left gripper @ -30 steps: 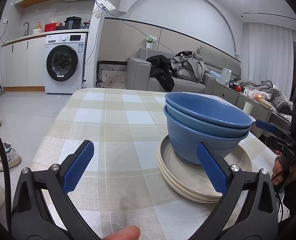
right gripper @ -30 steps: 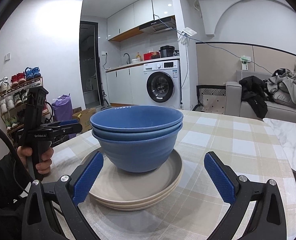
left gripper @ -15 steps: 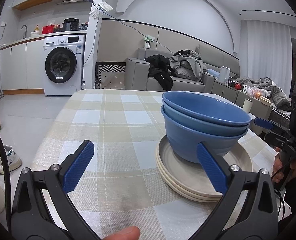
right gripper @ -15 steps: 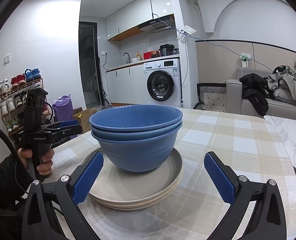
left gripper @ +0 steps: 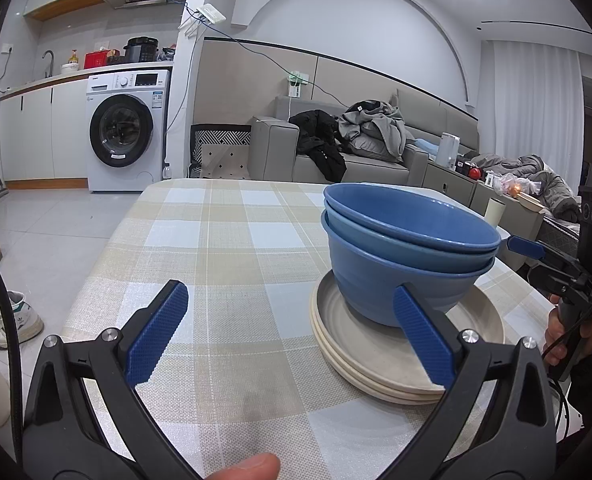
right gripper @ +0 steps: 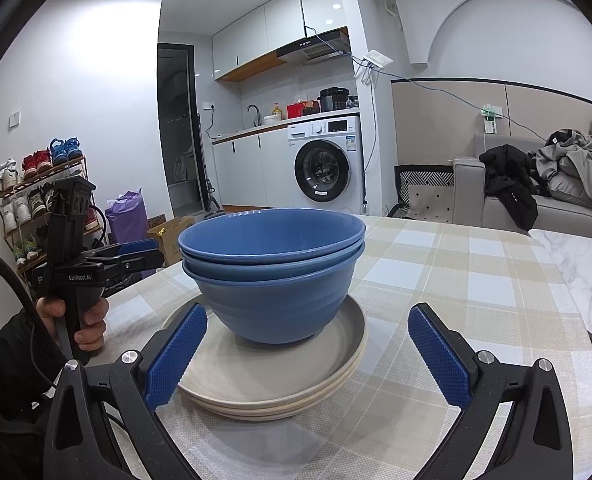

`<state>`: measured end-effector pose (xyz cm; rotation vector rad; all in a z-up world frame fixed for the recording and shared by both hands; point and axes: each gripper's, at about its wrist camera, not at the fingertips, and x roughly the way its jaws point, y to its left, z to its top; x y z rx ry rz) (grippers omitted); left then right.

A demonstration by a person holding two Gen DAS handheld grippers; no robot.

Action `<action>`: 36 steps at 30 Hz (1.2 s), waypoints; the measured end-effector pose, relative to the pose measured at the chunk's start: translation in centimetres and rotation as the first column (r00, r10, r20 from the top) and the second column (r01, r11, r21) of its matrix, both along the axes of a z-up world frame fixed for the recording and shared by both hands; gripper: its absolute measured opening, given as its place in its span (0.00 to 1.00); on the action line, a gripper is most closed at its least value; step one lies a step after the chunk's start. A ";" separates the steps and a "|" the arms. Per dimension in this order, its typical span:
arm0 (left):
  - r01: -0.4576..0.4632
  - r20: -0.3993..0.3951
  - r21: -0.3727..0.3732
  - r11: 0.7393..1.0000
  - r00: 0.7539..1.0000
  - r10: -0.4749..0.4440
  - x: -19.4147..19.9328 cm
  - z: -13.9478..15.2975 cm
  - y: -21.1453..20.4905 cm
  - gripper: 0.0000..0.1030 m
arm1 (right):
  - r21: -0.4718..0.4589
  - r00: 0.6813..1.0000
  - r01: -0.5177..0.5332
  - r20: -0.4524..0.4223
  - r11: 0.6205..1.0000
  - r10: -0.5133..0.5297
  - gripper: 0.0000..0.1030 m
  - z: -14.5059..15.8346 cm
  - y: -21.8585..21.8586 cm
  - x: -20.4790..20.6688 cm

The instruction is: Organize plates and bowls

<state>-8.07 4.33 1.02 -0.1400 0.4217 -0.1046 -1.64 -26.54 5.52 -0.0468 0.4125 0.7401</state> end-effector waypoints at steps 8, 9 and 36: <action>0.000 0.000 0.001 1.000 1.000 0.000 0.0 -0.1 0.0 0.99 | 0.000 1.000 -0.002 -0.001 1.000 0.002 1.00 -0.1 0.1 0.0; 0.001 0.001 0.001 1.000 1.000 -0.001 0.0 0.0 0.0 0.99 | 0.000 1.000 -0.002 -0.001 1.000 0.002 1.00 -0.1 0.2 0.0; 0.001 0.004 0.002 1.000 1.000 -0.001 -0.1 0.0 -0.1 0.99 | 0.001 1.000 -0.002 -0.004 1.000 0.002 1.00 -0.2 0.4 -0.3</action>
